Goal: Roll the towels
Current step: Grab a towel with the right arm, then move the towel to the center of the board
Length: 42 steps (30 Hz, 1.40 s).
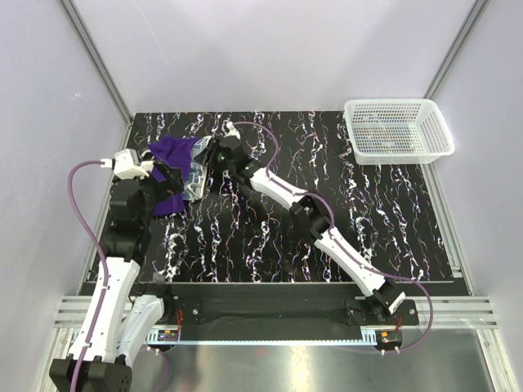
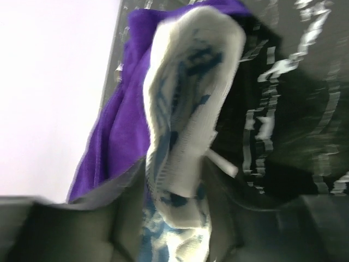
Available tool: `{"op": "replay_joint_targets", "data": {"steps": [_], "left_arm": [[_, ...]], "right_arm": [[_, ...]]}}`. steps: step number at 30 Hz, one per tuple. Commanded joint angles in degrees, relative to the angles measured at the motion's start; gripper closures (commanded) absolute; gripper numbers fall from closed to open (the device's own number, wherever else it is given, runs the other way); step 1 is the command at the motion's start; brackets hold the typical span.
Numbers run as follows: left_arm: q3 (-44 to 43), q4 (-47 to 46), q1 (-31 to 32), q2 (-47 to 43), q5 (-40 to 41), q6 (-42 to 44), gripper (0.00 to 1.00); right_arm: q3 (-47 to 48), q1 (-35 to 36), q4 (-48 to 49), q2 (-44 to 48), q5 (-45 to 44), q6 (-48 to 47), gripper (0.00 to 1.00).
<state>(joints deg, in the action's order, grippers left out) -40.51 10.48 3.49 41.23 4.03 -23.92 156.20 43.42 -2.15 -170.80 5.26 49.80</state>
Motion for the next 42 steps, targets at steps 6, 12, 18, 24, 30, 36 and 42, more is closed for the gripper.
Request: {"op": "replay_joint_targets", "data": {"steps": [6,12,18,24,30,36,42], "left_arm": [[1.83,3.06,0.47,-0.54,-2.54,1.43,0.01],[2.98,6.56,-0.32,0.69,6.86,-9.81,0.01],[-1.31,4.99,-1.03,4.55,3.18,-8.59,0.01],[-1.33,0.08,-0.50,6.84,-2.79,-11.58,0.01],[1.84,-5.80,5.63,16.41,-1.49,-11.58,0.01],[-5.26,-10.22,16.89,31.78,2.56,-6.85,0.01],[-21.96,-7.50,21.38,55.75,0.45,-2.36,0.01]], "right_arm": [[1.75,0.79,3.48,2.22,-6.40,-1.45,0.87],[-3.44,-1.84,2.42,14.85,-5.43,-8.22,1.00],[-0.81,-4.31,-3.55,30.59,0.80,-13.14,1.00],[-16.49,-4.31,-10.12,51.04,7.84,-21.04,1.00],[-48.24,-4.22,-9.00,72.69,9.34,-23.52,1.00],[-63.99,-4.22,-17.62,86.94,-3.92,-23.96,1.00],[-73.40,-4.22,-22.88,98.81,-9.29,-23.26,1.00]]}}
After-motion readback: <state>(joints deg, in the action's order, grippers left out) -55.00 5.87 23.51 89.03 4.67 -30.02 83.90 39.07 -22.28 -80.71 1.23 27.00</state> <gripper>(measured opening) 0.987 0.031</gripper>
